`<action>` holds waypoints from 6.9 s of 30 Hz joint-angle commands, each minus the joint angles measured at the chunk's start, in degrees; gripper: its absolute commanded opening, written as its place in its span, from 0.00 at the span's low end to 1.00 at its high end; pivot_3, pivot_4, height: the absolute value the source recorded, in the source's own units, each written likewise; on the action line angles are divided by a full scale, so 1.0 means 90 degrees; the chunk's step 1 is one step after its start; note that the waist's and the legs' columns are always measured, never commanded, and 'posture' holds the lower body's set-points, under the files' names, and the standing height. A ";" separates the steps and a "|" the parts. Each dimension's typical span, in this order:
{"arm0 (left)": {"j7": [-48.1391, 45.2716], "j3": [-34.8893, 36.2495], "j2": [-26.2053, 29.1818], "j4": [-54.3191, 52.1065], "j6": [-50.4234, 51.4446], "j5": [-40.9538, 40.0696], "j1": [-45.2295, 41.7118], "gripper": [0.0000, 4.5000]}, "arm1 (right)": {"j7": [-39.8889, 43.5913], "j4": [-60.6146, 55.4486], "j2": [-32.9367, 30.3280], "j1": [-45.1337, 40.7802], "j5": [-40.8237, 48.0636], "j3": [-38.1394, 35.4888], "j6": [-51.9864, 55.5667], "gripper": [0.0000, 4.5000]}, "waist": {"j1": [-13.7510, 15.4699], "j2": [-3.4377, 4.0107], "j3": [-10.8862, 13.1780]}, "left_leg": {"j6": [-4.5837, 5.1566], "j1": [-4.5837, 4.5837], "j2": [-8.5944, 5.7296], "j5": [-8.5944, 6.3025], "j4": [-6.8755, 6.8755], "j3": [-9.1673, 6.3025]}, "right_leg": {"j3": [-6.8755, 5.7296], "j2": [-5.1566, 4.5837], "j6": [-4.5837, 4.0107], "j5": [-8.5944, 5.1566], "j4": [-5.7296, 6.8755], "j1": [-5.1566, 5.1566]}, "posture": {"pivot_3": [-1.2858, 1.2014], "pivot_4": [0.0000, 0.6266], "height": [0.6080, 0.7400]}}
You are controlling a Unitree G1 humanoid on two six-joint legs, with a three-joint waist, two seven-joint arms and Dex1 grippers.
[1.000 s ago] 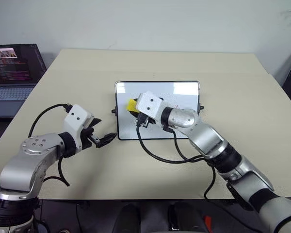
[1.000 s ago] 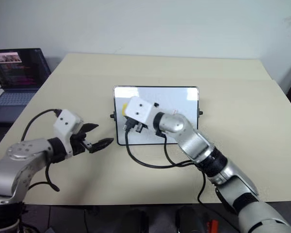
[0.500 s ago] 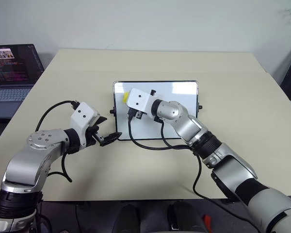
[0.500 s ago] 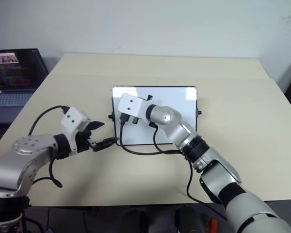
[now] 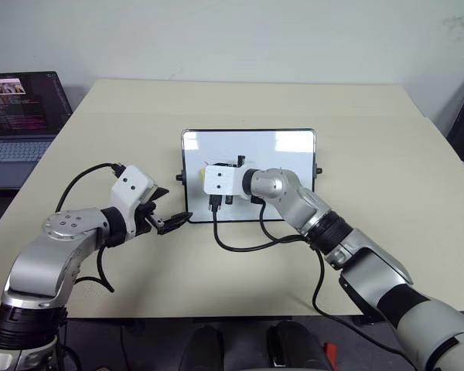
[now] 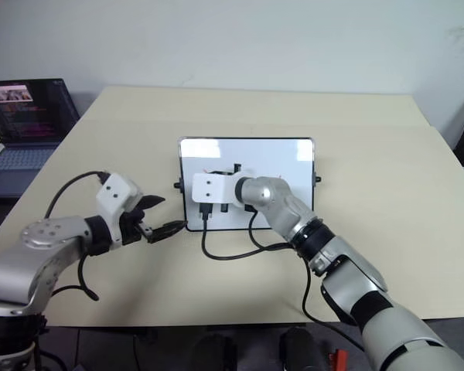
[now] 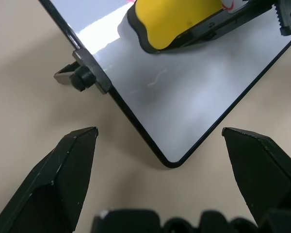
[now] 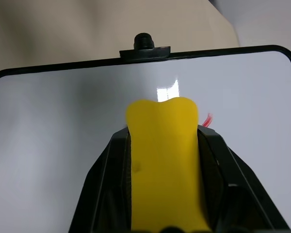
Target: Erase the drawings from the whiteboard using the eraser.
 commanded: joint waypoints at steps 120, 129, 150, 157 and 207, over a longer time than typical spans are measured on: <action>-0.0017 -0.0378 -0.0392 -0.0161 -0.0191 0.0022 -0.0205 1.00 | -0.0428 0.0537 -0.0051 -0.0210 -0.0975 -0.0230 -0.0792 0.31 | -0.0004 -0.0001 0.0003 | -0.0001 0.0008 0.0012 0.0013 -0.0015 0.0005 | 0.0004 0.0008 -0.0019 0.0004 -0.0012 0.0001 | 0.52 0.24 1.00; -0.0058 -0.0460 -0.0439 -0.0122 -0.0209 0.0023 -0.0298 1.00 | 0.0100 -0.0442 0.0105 0.0267 -0.0137 -0.1008 -0.0105 0.31 | 0.0008 -0.0001 0.0004 | -0.0001 0.0006 0.0011 0.0013 -0.0015 0.0001 | 0.0000 0.0008 -0.0020 0.0004 -0.0011 0.0002 | 0.52 0.24 1.00; -0.0508 -0.0886 -0.0530 0.0361 -0.0665 0.0225 -0.0951 1.00 | 0.0750 -0.6863 -0.1725 0.4390 0.1548 -0.2097 0.3991 0.31 | -0.0020 0.0000 0.0009 | -0.0007 -0.0033 -0.0007 0.0003 -0.0012 0.0002 | -0.0001 0.0012 0.0023 -0.0023 -0.0021 -0.0028 | 0.52 0.24 1.00; -0.0633 -0.1135 -0.0620 0.0632 -0.0808 0.0443 -0.1217 1.00 | 0.0201 -0.6274 -0.1436 0.3875 0.1253 -0.1564 0.3515 0.31 | -0.0016 -0.0003 0.0011 | -0.0007 -0.0031 -0.0011 0.0004 -0.0011 0.0001 | -0.0001 0.0029 0.0025 -0.0025 -0.0019 -0.0029 | 0.52 0.24 1.00; -0.0933 -0.1180 -0.0542 0.0305 -0.0613 0.0404 -0.0706 1.00 | -0.0573 -0.1958 -0.0889 0.1409 -0.0019 -0.1061 0.1387 0.31 | 0.0006 -0.0009 0.0006 | -0.0004 0.0016 -0.0001 0.0020 -0.0001 0.0002 | 0.0003 0.0015 -0.0015 0.0005 -0.0004 0.0013 | 0.52 0.24 1.00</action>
